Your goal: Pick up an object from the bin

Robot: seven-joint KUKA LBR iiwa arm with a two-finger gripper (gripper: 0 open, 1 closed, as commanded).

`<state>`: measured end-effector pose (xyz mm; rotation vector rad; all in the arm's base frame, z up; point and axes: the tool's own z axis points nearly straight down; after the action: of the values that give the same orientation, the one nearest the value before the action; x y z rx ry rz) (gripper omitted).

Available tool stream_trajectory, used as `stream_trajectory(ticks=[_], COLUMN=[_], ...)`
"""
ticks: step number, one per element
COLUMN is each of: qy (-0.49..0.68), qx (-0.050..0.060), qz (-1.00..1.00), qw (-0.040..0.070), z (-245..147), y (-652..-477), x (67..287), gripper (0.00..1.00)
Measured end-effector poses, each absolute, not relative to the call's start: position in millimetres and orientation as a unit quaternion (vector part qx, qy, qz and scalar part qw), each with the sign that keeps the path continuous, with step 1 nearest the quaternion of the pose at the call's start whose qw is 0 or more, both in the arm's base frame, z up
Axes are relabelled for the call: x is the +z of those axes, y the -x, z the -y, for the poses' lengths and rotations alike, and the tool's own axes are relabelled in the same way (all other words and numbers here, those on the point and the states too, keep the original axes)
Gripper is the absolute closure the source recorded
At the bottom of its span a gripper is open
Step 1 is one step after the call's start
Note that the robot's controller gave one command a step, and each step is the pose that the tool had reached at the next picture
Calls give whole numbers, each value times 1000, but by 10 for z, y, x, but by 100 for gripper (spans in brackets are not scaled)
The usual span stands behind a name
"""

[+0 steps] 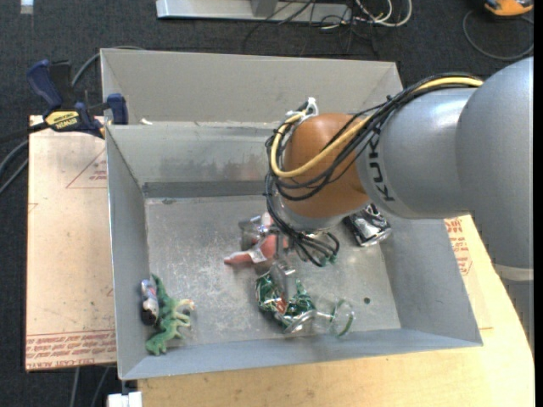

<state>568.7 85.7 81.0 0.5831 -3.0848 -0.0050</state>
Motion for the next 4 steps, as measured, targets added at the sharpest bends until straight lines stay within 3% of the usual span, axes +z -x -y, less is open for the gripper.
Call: stream_trajectory(ticks=[1,2,3,4], qy=[-204,-381,-381,-471], qx=[-2,-2,-3,-3], qz=[979,924,924,882], qw=[-1,-1,-1,-5], z=[-816,-543,-543,-86], y=[-5688,-5767,-5766,-5929], x=[814,964,963,756], gripper=[0,100,100,100])
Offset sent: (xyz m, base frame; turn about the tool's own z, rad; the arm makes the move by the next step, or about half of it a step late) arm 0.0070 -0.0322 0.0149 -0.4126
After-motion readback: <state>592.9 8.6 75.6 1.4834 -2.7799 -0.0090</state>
